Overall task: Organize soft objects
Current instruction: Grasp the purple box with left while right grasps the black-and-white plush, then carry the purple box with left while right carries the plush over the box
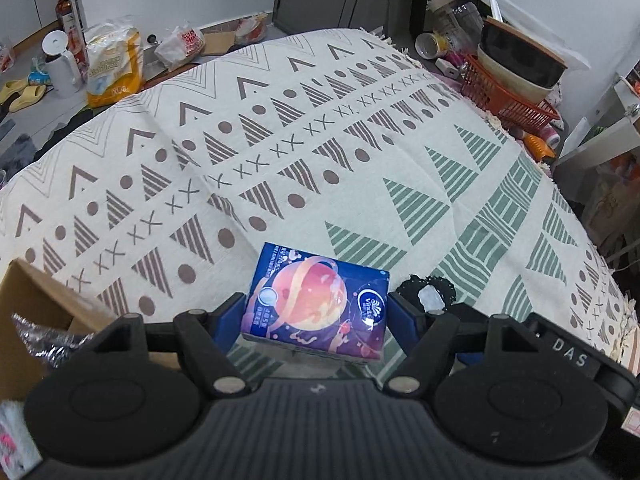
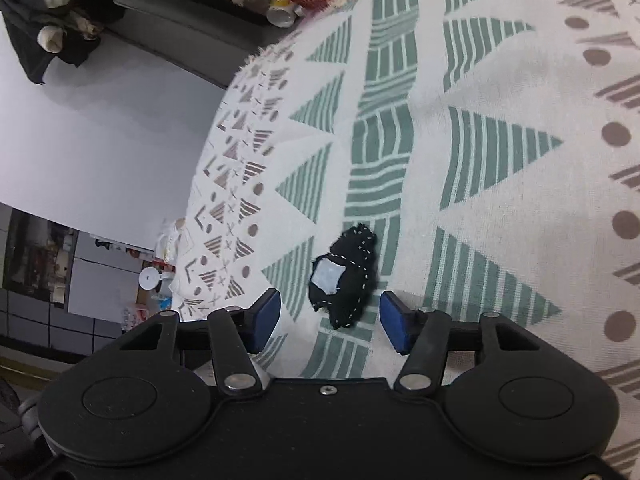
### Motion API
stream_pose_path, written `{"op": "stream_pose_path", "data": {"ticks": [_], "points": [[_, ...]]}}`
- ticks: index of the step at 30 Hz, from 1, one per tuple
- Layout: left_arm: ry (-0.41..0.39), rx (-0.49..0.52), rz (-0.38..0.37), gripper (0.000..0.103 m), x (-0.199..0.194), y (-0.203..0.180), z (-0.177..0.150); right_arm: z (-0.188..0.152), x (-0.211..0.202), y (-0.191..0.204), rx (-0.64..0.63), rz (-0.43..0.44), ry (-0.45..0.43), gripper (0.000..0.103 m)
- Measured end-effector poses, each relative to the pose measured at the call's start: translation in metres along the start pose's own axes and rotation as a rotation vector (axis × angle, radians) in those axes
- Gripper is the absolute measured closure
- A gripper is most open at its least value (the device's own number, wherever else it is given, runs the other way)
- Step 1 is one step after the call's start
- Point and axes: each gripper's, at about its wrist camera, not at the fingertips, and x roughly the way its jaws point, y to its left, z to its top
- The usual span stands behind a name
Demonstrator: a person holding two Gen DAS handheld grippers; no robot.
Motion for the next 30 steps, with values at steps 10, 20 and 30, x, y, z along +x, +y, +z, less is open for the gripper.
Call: {"op": "stream_pose_path", "data": {"ticks": [10, 20, 30], "points": [[0.012, 0.033, 0.03, 0.029, 0.001, -0.001, 0.011, -0.001, 0.024, -0.011, 0.049, -0.015, 0.022, 0.085], [-0.021, 0.028, 0.01, 0.029, -0.034, 0.012, 0.011, -0.009, -0.012, 0.015, -0.047, 0.022, -0.03, 0.092], [-0.088, 0.013, -0.014, 0.029, -0.095, 0.056, 0.011, -0.041, -0.052, 0.062, -0.176, 0.029, -0.04, 0.092]]}}
